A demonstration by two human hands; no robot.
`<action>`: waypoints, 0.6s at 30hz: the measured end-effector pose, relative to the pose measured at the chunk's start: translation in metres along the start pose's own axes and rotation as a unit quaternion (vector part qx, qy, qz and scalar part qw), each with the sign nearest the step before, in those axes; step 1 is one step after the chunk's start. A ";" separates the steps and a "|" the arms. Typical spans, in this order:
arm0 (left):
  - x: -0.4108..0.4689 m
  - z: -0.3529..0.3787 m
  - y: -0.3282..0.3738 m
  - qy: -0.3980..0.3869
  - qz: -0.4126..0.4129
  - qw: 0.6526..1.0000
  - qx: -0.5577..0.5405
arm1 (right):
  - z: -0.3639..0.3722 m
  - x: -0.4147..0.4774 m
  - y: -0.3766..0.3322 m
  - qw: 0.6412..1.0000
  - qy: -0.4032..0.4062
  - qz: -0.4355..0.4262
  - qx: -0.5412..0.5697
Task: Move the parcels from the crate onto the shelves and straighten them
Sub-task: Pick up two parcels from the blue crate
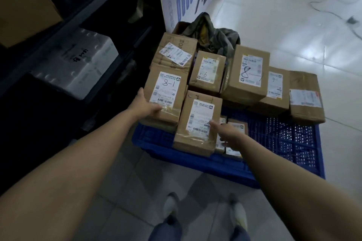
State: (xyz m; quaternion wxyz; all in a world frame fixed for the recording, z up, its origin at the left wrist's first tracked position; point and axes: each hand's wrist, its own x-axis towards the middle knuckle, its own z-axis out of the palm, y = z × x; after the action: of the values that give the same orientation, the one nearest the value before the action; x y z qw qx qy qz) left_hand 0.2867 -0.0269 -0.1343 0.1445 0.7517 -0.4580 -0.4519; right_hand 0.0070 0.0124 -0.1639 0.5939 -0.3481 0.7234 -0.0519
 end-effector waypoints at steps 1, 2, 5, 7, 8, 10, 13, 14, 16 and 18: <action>0.006 0.000 -0.004 -0.013 -0.005 0.999 -0.044 | 0.003 0.005 0.003 0.999 -0.021 0.005 0.034; 0.010 0.000 -0.008 -0.025 -0.009 0.996 -0.080 | 0.007 0.009 0.004 0.997 -0.039 0.008 0.070; 0.015 -0.004 -0.015 -0.062 -0.028 0.985 -0.157 | 0.019 0.018 0.005 0.981 -0.042 0.019 0.189; 0.016 -0.006 -0.021 -0.080 -0.036 0.981 -0.174 | 0.026 0.021 0.004 0.964 -0.021 0.021 0.264; 0.014 -0.007 -0.021 -0.087 -0.035 0.980 -0.173 | 0.029 0.020 0.004 0.955 -0.016 0.018 0.294; 0.008 -0.007 -0.020 -0.095 -0.041 0.978 -0.181 | 0.035 0.016 0.008 0.943 -0.016 0.009 0.334; 0.001 -0.008 -0.024 -0.103 -0.051 0.971 -0.208 | 0.036 0.010 0.016 0.930 -0.024 -0.009 0.367; -0.002 -0.009 -0.025 -0.103 -0.049 0.970 -0.214 | 0.035 0.008 0.016 0.926 -0.025 -0.014 0.376; -0.008 -0.010 -0.024 -0.100 -0.044 0.965 -0.237 | 0.029 0.000 0.010 0.925 -0.022 -0.028 0.377; -0.018 -0.015 -0.019 -0.092 -0.036 0.958 -0.268 | 0.022 -0.011 0.000 0.927 -0.018 -0.045 0.373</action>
State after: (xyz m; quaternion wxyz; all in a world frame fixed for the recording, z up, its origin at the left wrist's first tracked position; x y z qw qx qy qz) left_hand 0.3065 -0.0050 -0.1280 0.2815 0.6566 -0.3043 -0.6301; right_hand 0.0275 0.0259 -0.1614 0.6912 -0.1345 0.6244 -0.3380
